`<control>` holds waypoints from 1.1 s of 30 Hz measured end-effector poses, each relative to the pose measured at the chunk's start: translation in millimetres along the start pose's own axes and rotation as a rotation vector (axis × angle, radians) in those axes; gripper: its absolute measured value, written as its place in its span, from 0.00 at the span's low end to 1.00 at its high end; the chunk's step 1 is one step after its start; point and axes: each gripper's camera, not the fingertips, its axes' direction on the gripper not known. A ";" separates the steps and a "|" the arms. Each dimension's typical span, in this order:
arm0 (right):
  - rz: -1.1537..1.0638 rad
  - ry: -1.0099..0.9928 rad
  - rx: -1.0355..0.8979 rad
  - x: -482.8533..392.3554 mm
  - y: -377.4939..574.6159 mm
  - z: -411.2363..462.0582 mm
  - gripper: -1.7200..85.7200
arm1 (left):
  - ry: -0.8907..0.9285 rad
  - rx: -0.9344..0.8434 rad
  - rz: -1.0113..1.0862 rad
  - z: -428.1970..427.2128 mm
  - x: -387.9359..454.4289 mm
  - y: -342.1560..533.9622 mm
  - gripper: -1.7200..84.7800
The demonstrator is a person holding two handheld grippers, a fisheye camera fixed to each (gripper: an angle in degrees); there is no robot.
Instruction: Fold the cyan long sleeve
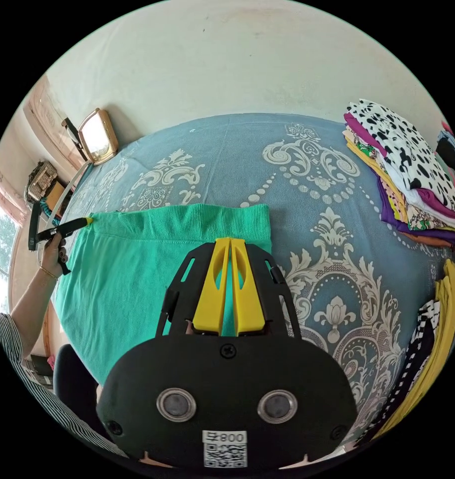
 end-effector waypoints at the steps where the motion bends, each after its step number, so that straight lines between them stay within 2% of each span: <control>1: 0.003 0.012 0.013 -0.2 0.9 -3.9 0.02 | 0.048 0.013 0.039 -4.6 13.5 2.6 0.02; 4: -0.017 0.030 0.051 -4.5 3.9 -12.5 0.02 | 0.228 -0.019 0.212 4.2 62.3 0.8 0.02; 6: -0.033 0.034 0.026 -6.2 4.2 -9.2 0.02 | 0.241 -0.074 0.307 19.8 91.3 -6.1 0.02; 8: -0.035 0.044 -0.023 -4.1 5.1 -0.1 0.02 | 0.177 -0.180 0.375 47.1 112.7 -16.1 0.02; 13: 0.001 0.037 0.049 10.2 13.7 -16.5 0.02 | 0.246 -0.094 0.348 17.5 104.8 -22.6 0.02; 15: 0.018 0.036 0.092 15.4 17.8 -25.0 0.02 | 0.242 -0.116 0.368 20.0 105.7 -20.7 0.02; 18: 0.021 -0.005 -0.011 23.3 17.8 -9.4 0.02 | 0.220 -0.151 0.369 30.0 97.2 -21.4 0.02; 24: 0.081 -0.026 0.027 47.3 30.5 -21.3 0.02 | 0.202 -0.051 0.322 -22.0 61.4 -14.3 0.02; 26: 0.101 -0.057 0.025 58.1 35.5 -22.7 0.02 | 0.282 -0.020 0.330 -31.5 54.4 -6.8 0.02; 28: 0.103 -0.056 0.028 62.3 39.1 -25.0 0.02 | 0.303 -0.083 0.371 -23.0 57.1 -4.9 0.02; 30: 0.102 -0.048 0.025 65.5 42.1 -26.5 0.02 | 0.225 -0.172 0.399 -5.9 57.5 -5.8 0.02; 31: 0.101 -0.044 0.023 68.2 44.2 -27.6 0.02 | 0.247 -0.133 0.383 -8.9 48.3 -7.6 0.02; 33: 0.104 -0.048 0.021 74.0 47.8 -29.6 0.02 | 0.276 -0.165 0.353 -12.7 33.5 -13.3 0.02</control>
